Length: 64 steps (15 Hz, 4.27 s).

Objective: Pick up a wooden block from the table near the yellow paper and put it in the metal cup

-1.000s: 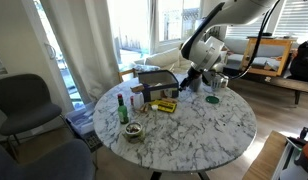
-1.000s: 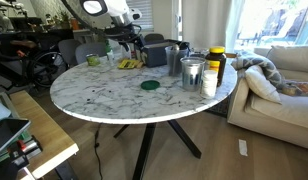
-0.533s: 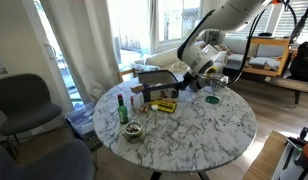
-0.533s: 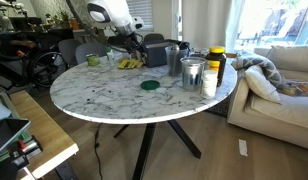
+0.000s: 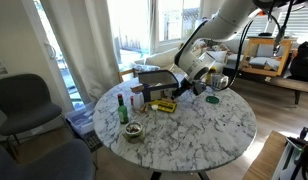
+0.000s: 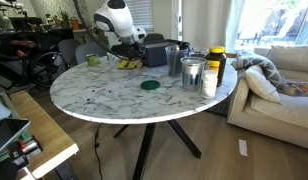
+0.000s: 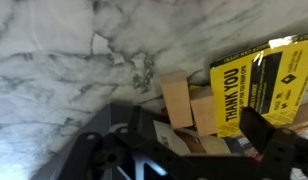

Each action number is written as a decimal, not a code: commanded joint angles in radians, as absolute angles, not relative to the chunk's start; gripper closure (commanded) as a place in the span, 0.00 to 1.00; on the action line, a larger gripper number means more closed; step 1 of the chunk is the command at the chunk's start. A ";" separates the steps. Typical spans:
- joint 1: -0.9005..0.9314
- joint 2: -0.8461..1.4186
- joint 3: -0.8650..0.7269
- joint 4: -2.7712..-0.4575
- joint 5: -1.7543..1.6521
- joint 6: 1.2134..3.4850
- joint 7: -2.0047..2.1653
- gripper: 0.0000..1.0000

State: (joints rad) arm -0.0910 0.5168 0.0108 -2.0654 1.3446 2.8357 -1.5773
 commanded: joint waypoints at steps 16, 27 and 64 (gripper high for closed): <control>-0.095 0.590 -0.006 -2.023 1.281 2.780 -1.706 0.93; -0.011 0.086 0.007 -2.453 1.325 3.047 -1.630 0.93; -0.179 0.122 -0.171 -2.131 1.385 3.312 -1.195 0.93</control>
